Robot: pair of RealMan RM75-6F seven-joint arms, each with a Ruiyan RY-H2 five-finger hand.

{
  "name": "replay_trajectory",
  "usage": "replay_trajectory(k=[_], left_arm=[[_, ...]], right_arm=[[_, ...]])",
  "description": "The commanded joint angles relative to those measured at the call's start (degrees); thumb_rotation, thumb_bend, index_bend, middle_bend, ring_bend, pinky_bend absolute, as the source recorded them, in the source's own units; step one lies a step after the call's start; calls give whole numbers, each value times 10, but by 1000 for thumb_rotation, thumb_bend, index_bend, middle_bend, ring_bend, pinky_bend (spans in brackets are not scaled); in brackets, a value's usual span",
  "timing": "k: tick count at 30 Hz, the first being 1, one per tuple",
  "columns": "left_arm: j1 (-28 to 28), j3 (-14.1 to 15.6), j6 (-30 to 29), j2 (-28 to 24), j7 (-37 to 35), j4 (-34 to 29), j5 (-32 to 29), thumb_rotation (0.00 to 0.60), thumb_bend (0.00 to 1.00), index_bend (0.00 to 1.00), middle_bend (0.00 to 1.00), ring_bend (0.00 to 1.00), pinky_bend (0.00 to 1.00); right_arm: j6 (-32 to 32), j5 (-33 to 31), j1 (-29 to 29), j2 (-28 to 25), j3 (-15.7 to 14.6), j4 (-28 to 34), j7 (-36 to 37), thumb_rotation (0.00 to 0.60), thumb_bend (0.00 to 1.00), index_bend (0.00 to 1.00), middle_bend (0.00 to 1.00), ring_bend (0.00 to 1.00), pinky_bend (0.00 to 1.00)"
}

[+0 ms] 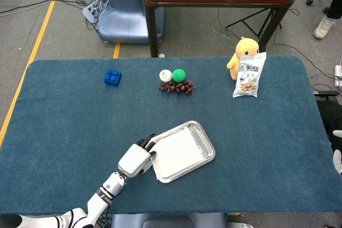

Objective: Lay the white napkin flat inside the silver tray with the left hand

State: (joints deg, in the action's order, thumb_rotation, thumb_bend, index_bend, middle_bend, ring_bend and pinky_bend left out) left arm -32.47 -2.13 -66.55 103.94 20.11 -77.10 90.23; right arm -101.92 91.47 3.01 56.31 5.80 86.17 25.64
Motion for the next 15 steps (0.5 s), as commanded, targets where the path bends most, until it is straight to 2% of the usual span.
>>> replay_trajectory(k=[1, 15], left_arm=[[0, -1, 0, 2, 4, 0, -2, 600, 382, 469, 79, 10, 281], [-2, -6, 0, 13, 33, -3, -12, 600, 271, 397, 79, 9, 281]], right_arm=[[1, -1, 0, 0, 0, 0, 1, 600, 506, 322, 372, 239, 258], [1, -4, 1, 0, 3, -3, 8, 600, 506, 322, 372, 239, 258]])
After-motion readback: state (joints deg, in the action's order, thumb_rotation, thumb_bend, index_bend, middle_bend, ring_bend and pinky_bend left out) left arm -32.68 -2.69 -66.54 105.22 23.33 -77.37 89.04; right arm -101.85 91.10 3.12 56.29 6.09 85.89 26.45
